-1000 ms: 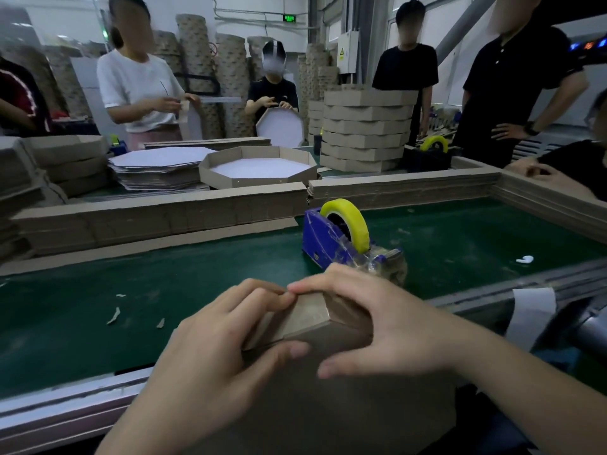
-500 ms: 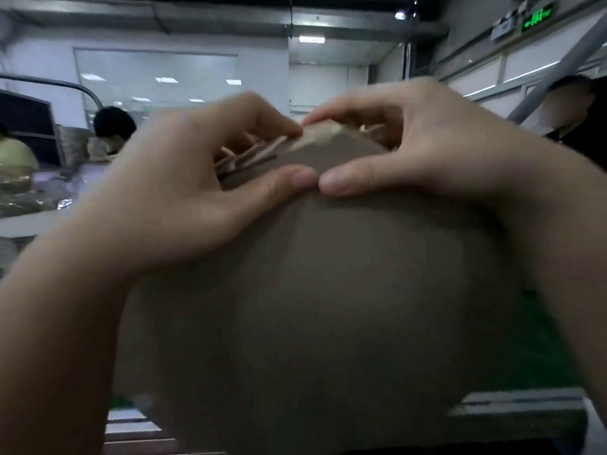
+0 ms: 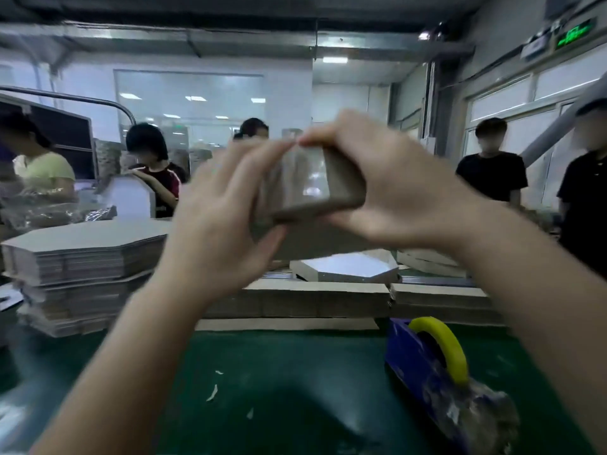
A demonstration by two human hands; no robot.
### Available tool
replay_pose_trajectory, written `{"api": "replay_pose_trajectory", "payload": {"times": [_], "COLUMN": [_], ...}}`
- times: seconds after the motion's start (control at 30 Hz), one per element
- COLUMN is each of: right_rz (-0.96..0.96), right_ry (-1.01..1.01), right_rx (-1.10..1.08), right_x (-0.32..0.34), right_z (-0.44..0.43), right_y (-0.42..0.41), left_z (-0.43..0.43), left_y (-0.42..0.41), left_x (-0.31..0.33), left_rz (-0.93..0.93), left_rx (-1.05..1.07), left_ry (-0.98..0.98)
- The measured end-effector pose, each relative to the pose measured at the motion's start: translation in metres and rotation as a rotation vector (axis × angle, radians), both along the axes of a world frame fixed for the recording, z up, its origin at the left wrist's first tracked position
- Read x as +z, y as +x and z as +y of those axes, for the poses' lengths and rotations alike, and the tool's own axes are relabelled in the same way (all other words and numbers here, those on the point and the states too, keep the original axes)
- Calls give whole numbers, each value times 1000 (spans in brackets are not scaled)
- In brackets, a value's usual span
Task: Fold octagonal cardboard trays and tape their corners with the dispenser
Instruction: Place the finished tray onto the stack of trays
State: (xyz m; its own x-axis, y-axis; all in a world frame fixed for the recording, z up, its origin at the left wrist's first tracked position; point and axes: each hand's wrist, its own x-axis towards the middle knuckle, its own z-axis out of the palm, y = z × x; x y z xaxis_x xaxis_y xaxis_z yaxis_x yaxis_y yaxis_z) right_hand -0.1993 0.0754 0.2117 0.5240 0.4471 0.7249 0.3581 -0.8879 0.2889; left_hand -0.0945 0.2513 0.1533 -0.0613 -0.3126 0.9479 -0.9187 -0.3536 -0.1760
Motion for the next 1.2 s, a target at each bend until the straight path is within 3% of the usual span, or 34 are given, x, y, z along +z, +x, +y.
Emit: {"api": "replay_pose_trajectory", "payload": {"times": [0.2,0.6,0.73,0.83,0.93,1.2], "right_rz": [-72,-211,-109,134,315,144], "right_ry": [-189,-246,-180,-141,37,-38], "right_rx": [-136,-403,-512,-728,-728,-745], "right_x": [-74,-124,-153,-185,-204,-194], "right_z": [-38,-151,-169,-180,-191,-199], "right_y": [89,256,328,371,390,393], "left_z": [-46,-86,-72,-67,-69,-71], "left_y": [83,196,212,221,228,230], "left_x": [-69,-116,-128,-137,-145,-151], "left_rz": [134,411,463,505,561,574], "left_rx": [96,-3,-48,-60,-55,-31], "left_ry": [16,81,-5,-80,-136,-120]}}
